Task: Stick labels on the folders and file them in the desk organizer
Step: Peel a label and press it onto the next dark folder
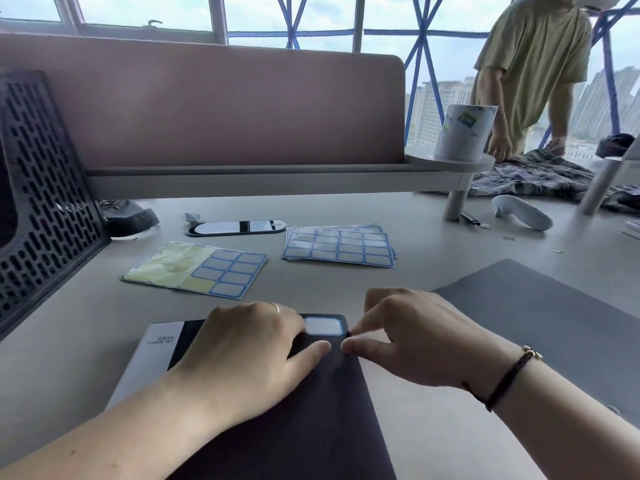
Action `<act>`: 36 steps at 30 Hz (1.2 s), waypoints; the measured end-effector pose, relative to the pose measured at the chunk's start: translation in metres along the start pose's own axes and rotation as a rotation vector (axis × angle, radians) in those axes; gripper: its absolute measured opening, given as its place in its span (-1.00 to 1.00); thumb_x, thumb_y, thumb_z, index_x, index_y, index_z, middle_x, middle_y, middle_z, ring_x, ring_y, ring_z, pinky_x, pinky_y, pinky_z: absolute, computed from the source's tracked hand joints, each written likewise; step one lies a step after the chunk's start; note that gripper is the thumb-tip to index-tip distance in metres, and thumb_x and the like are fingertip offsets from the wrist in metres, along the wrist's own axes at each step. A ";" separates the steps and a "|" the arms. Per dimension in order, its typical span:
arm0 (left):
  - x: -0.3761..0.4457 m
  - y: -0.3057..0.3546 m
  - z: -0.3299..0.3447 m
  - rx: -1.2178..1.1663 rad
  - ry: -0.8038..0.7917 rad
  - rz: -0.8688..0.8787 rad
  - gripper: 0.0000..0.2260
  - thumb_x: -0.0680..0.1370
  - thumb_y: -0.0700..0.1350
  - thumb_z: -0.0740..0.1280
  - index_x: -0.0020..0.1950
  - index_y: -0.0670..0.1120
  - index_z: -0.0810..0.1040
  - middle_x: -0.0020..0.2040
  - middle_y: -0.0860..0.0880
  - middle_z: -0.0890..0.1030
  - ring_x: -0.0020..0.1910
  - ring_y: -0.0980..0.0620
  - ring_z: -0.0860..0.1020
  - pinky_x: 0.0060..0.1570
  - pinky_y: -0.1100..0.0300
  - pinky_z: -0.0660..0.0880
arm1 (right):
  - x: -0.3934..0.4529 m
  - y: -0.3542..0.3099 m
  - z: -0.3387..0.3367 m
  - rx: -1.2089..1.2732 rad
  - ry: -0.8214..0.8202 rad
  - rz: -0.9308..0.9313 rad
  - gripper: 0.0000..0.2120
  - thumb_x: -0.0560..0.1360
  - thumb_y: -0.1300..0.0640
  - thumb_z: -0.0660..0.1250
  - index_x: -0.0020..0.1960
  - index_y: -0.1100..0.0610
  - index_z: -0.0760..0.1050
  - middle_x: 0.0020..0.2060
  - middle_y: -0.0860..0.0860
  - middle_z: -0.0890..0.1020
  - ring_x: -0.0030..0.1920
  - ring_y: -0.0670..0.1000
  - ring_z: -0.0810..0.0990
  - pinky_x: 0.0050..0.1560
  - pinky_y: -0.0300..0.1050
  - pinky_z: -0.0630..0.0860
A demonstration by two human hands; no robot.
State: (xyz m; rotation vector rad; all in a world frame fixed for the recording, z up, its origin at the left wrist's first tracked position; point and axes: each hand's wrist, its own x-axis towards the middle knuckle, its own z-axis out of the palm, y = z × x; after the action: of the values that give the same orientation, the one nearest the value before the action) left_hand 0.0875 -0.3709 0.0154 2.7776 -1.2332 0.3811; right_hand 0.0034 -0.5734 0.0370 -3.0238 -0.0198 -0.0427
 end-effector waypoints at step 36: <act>-0.001 0.001 -0.001 0.072 0.071 0.008 -0.41 0.48 0.44 -0.03 -0.19 0.01 0.55 -0.23 0.10 0.62 -0.19 0.06 0.62 -0.32 0.13 0.42 | -0.002 0.002 -0.005 -0.050 -0.135 0.000 -0.42 0.55 -0.39 0.05 0.54 -0.28 0.16 0.59 -0.20 0.06 0.58 -0.14 0.00 0.54 -0.10 0.03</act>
State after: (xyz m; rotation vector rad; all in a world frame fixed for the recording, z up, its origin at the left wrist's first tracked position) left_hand 0.0856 -0.3710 0.0164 2.7921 -1.2392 0.5305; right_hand 0.0017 -0.5756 0.0420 -3.0704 -0.0309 0.1631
